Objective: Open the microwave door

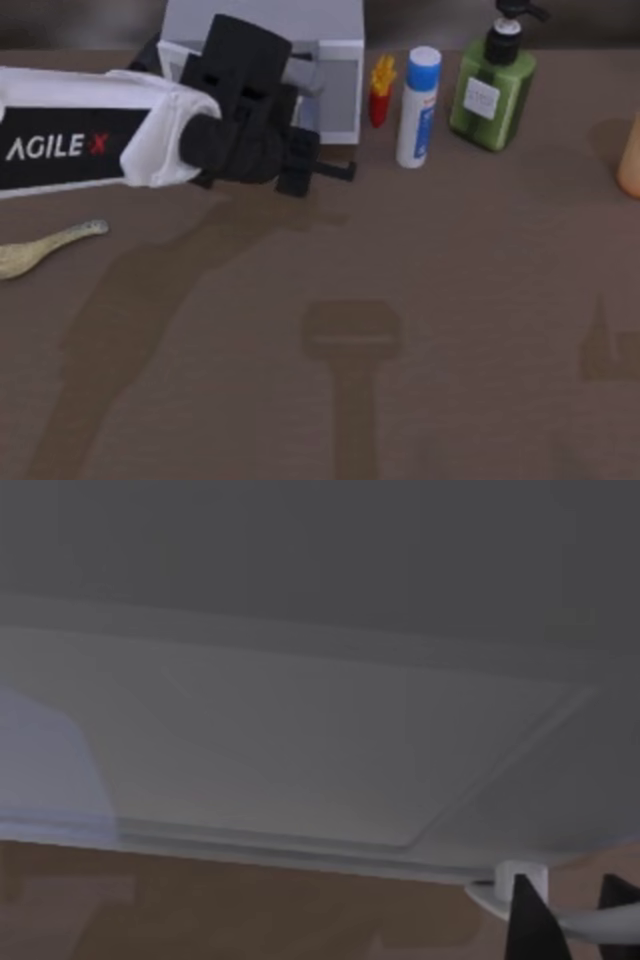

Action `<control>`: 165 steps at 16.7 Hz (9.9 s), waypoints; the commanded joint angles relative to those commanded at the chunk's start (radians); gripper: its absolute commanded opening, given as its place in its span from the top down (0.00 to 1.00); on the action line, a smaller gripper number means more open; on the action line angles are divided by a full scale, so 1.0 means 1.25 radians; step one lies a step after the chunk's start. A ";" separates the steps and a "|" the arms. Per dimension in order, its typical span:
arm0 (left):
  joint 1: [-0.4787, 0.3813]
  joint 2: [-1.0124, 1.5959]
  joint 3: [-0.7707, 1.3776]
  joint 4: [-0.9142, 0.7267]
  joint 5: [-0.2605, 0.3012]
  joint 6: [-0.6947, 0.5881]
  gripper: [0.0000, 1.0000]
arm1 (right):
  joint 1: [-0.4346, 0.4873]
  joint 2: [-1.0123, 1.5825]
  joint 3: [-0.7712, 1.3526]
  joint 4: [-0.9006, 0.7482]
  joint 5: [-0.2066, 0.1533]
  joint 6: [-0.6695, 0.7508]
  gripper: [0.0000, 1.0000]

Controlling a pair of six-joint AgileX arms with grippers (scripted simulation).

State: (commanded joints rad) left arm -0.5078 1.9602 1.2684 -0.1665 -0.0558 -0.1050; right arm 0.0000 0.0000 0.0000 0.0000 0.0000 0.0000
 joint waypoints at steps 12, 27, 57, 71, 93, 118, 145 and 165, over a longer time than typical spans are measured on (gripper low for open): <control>0.000 -0.006 -0.010 0.002 0.016 0.011 1.00 | 0.000 0.000 0.000 0.000 0.000 0.000 0.00; 0.016 -0.024 -0.034 0.012 0.039 0.046 1.00 | 0.000 0.000 0.000 0.000 0.000 0.000 0.00; 0.034 -0.046 -0.065 0.019 0.082 0.095 1.00 | 0.000 0.000 0.000 0.000 0.000 0.000 0.00; 0.034 -0.046 -0.065 0.019 0.082 0.095 1.00 | 0.000 0.000 0.000 0.000 0.000 0.000 0.00; 0.055 -0.068 -0.094 0.022 0.128 0.149 1.00 | 0.000 0.000 0.000 0.000 0.000 0.000 0.00; 0.077 -0.086 -0.116 0.019 0.174 0.203 1.00 | 0.000 0.000 0.000 0.000 0.000 0.000 0.00; 0.074 -0.087 -0.119 0.018 0.185 0.205 1.00 | 0.000 0.000 0.000 0.000 0.000 0.000 0.00; 0.107 -0.104 -0.138 0.009 0.230 0.273 1.00 | 0.000 0.000 0.000 0.000 0.000 0.000 0.00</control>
State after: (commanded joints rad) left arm -0.3743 1.8298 1.0955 -0.1558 0.2313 0.2358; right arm 0.0000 0.0000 0.0000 0.0000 0.0000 0.0000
